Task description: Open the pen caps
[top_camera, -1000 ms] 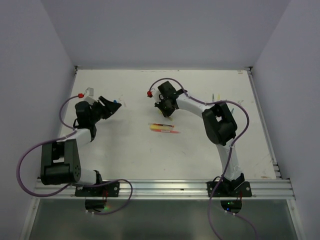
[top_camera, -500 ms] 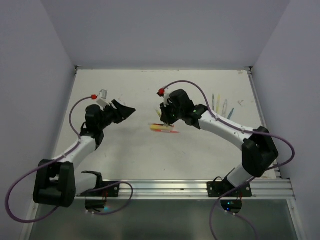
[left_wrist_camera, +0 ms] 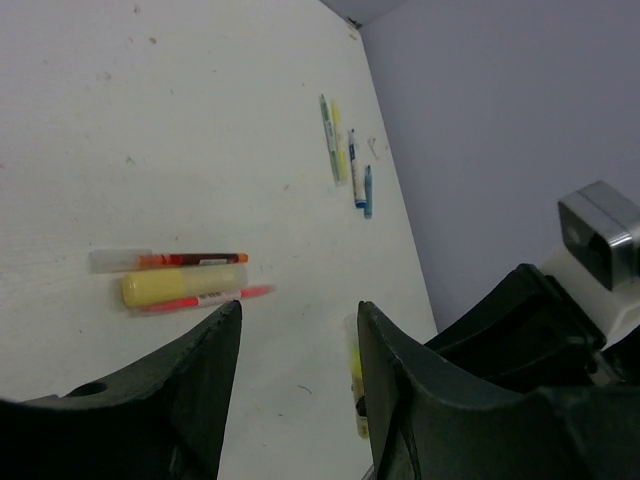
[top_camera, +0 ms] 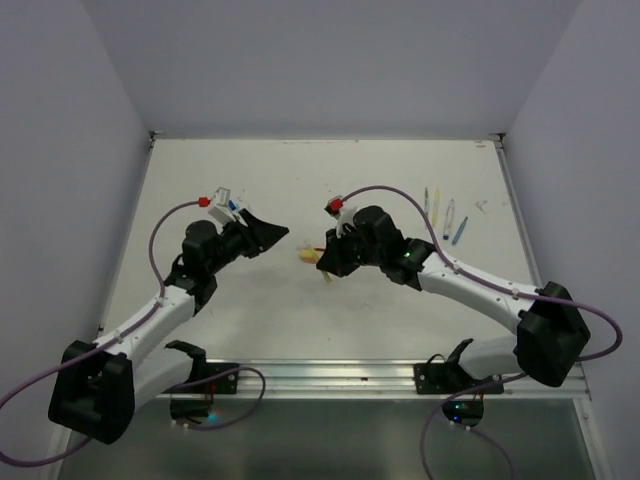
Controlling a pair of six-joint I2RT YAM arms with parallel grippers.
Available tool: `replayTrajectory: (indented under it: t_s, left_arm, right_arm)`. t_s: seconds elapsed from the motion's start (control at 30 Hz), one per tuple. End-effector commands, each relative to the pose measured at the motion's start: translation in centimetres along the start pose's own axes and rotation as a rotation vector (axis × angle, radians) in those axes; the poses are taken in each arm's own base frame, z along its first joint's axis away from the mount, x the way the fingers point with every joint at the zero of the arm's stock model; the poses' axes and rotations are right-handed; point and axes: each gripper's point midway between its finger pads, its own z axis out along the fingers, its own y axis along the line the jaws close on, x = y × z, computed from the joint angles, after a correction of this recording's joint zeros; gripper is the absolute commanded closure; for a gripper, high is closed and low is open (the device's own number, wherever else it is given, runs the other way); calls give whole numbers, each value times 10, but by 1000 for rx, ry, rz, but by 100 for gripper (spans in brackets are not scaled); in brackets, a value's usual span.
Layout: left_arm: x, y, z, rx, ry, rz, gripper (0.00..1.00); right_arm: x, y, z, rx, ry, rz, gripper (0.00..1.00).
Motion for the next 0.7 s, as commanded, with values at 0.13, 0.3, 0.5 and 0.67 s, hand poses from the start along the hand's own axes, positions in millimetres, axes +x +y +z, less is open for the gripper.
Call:
replayTrajectory:
  t_s: [0.13,0.3,0.5,0.67]
  left_arm:
    - [25,-13,6,37,25,-44,47]
    - [35,-30,13,73,47,-35,47]
    - [44,-37,17,86,62,-38,48]
    - [41,-40,16,87,43,-40,47]
  right_arm:
    - [-31,28,-15,-94,-112,7,100]
    - [-28,29,-11,-94,-103,10,100]
    - [-26,29,-8,-99,-103,7,100]
    - [-22,28,-4,-98,-90,5,100]
